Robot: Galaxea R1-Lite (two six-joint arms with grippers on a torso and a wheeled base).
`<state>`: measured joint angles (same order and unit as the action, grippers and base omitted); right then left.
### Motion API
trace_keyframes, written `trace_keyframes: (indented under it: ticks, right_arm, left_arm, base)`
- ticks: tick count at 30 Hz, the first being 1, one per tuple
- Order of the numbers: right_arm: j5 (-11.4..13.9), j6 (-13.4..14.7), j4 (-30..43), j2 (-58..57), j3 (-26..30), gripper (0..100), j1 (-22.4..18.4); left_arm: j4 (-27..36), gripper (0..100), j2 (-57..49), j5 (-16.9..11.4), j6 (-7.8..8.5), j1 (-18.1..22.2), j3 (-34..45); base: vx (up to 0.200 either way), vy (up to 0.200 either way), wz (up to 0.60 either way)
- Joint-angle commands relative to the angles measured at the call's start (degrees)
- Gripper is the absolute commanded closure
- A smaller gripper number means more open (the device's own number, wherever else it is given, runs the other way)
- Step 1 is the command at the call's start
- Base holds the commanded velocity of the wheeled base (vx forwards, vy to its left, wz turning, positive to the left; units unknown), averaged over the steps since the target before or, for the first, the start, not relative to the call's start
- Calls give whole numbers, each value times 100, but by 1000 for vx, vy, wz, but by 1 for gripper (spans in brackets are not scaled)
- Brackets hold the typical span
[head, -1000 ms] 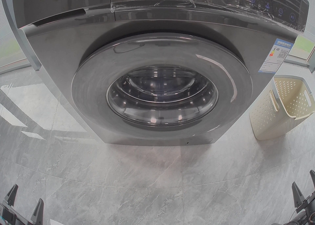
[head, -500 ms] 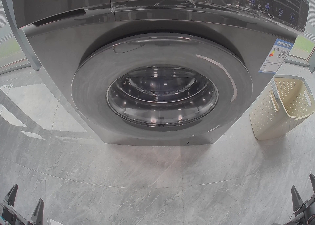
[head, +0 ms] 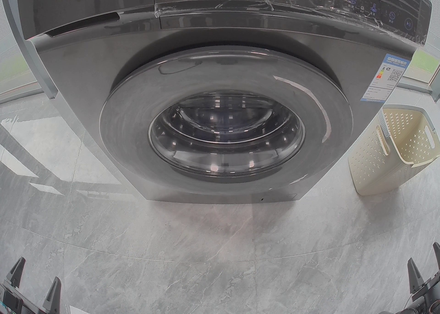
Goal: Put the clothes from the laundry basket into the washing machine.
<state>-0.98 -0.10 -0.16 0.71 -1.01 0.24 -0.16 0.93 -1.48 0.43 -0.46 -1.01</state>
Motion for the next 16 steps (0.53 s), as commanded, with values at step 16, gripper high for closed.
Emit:
trace_keyframes:
  ticks: [16]
  right_arm:
    - [-8,27,-2,-71,92,0,2]
  left_arm:
    - [-2,0,-84,16,-43,-6,101]
  base:
    - [0,0,0]
